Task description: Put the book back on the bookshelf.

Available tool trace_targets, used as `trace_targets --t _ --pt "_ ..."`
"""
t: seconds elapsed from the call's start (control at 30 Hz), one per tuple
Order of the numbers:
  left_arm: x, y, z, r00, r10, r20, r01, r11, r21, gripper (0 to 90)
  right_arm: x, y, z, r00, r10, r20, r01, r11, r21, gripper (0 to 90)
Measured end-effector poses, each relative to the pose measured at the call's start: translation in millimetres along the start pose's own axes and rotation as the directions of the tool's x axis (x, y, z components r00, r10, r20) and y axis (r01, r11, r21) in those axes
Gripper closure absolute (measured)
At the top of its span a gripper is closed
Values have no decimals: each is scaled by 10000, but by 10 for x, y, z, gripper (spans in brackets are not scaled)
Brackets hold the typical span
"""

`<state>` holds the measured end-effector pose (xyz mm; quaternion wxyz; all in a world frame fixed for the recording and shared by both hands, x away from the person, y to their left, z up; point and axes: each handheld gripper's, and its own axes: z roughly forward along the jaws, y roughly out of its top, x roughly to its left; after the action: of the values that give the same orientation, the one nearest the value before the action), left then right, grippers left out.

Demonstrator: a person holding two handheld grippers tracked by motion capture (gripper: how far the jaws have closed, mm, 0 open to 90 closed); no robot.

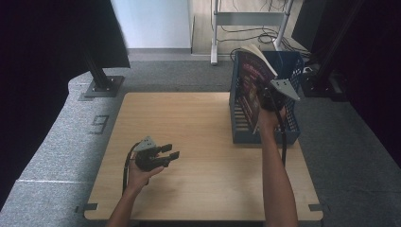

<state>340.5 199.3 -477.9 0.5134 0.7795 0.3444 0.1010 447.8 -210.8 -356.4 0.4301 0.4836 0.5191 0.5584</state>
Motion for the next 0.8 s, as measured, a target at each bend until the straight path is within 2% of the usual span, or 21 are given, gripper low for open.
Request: trace_targets --t 0.5,0.8 --pt "24 -3 -28 10000 -48 -18 48 10000 -54 490 27 -61 153 9996 -91 248 87 9998 198 814" --pt "40 -6 -39 10000 -88 -32 88 9999 -99 493 0 -87 231 9987 86 509 -95 9998 162 814"
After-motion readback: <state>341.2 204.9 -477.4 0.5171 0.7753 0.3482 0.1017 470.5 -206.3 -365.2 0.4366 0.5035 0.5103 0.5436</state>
